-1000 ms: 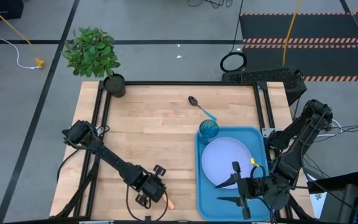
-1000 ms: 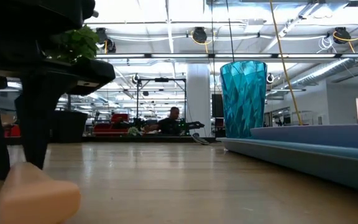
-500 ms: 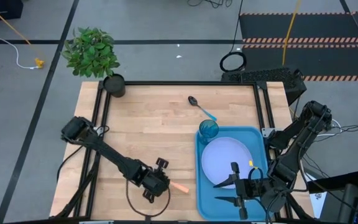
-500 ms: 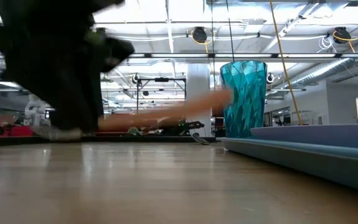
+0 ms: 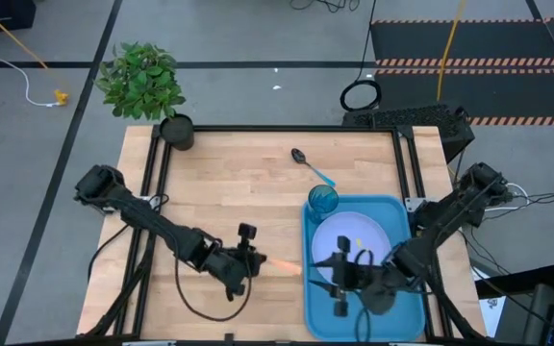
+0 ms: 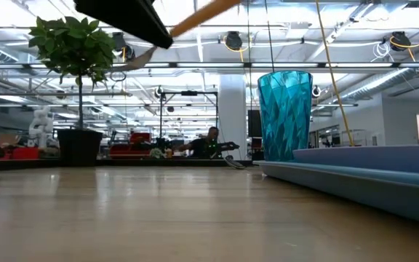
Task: Pick and place plate/cup/fork/spoon on tray
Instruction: Put the orange fork on the blue tray at the left side of the purple plate
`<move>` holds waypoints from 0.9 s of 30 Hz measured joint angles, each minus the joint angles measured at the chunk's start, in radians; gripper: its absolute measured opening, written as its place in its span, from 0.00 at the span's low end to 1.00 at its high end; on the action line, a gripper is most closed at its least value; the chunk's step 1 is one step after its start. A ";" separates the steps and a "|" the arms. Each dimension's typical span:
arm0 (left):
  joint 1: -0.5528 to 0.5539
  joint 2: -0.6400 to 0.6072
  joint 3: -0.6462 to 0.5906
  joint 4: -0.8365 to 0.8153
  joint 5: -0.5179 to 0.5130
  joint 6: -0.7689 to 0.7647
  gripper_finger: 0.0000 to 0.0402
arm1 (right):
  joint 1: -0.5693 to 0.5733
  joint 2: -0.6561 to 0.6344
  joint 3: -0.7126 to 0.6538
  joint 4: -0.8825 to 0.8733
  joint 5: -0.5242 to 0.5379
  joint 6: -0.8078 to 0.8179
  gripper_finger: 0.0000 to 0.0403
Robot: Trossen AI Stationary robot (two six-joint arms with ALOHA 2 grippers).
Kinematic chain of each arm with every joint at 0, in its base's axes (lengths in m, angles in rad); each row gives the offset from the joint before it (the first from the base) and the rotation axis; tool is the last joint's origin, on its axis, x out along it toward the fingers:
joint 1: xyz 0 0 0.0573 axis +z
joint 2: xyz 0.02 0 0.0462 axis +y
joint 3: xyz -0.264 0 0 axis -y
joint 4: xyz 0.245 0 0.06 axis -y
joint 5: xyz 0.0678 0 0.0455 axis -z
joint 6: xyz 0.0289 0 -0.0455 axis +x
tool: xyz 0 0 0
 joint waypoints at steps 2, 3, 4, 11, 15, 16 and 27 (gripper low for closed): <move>0.021 -0.005 -0.002 -0.007 -0.017 0.006 0.07 | -0.023 0.008 0.000 0.003 0.001 -0.025 0.39; 0.032 -0.006 -0.002 -0.005 -0.017 0.006 0.07 | -0.032 0.011 0.000 0.002 0.001 -0.033 0.39; 0.044 -0.008 -0.002 -0.006 -0.018 0.006 0.07 | -0.039 0.014 0.000 0.003 0.002 -0.039 0.39; 0.114 0.016 -0.002 0.005 -0.003 -0.038 0.07 | -0.058 0.024 0.000 -0.042 0.010 -0.075 0.39; 0.118 0.031 -0.001 0.032 0.023 -0.073 0.08 | -0.059 0.024 0.000 -0.100 0.032 -0.067 0.39; 0.117 0.039 -0.002 0.051 0.027 -0.074 0.08 | -0.059 0.024 0.000 -0.117 0.033 -0.057 0.39; 0.107 0.113 0.001 0.152 0.067 -0.057 0.08 | -0.080 0.025 0.000 -0.198 -0.002 -0.024 0.52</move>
